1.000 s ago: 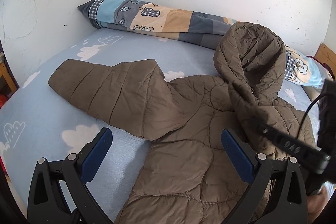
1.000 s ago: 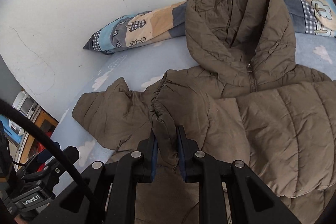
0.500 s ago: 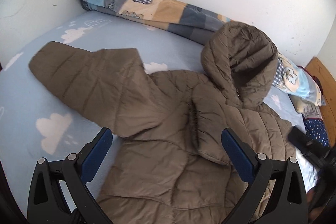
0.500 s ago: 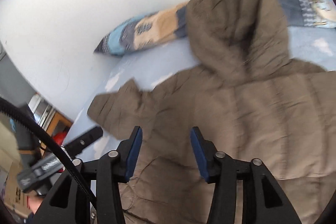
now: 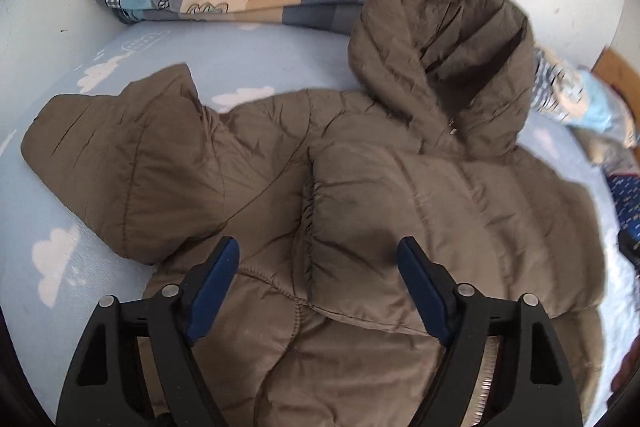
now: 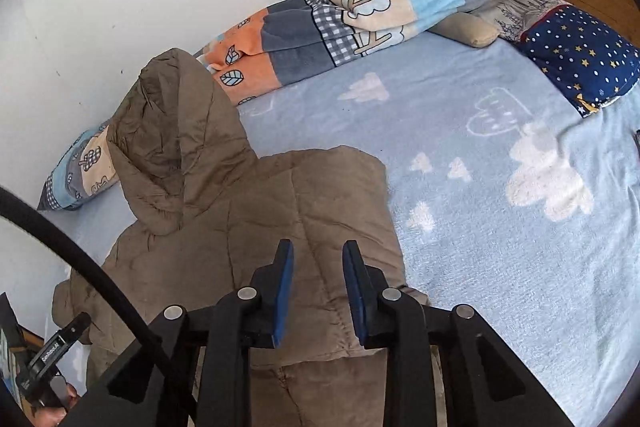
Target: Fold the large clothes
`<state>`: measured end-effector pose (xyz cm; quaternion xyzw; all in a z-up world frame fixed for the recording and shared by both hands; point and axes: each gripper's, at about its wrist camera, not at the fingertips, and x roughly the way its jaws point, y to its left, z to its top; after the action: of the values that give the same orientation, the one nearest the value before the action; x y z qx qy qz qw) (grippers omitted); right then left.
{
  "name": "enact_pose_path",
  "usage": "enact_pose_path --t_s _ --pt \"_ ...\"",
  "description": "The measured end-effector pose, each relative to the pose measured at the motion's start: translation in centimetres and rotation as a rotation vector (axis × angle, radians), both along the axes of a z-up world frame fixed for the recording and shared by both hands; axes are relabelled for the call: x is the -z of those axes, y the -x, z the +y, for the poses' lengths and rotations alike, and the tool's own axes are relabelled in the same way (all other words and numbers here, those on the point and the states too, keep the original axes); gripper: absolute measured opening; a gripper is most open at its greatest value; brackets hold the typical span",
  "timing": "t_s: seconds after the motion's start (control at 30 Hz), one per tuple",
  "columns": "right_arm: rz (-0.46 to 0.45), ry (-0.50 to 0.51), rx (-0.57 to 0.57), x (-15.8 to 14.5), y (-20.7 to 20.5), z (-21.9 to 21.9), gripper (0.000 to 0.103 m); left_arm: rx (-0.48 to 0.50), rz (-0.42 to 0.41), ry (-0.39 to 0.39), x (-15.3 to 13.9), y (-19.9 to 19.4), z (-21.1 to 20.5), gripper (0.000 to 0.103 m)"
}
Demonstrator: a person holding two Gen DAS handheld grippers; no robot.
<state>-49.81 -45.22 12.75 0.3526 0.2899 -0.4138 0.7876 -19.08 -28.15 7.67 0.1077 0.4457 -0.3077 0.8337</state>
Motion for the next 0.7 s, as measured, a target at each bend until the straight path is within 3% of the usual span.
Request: enact_pose_path --t_s 0.1,0.23,0.4,0.57,0.7 --pt "0.044 0.003 -0.037 1.3 -1.5 -1.0 0.027 0.0 0.005 -0.061 1.2 -0.5 -0.6 0.077" --pt "0.092 -0.092 -0.046 4.1 -2.3 -2.2 0.027 0.013 -0.033 -0.129 1.9 -0.3 -1.0 0.08" --pt "0.151 -0.158 -0.041 7.1 -2.8 -2.7 0.024 0.012 -0.002 -0.135 2.9 -1.1 -0.6 0.085" --pt "0.178 -0.162 -0.025 6.4 -2.9 -2.5 0.024 -0.006 0.008 -0.084 1.0 -1.3 0.1 0.085" --pt "0.082 -0.14 -0.03 3.5 -2.6 -2.0 0.024 -0.035 -0.075 0.018 -2.4 -0.6 1.2 0.085"
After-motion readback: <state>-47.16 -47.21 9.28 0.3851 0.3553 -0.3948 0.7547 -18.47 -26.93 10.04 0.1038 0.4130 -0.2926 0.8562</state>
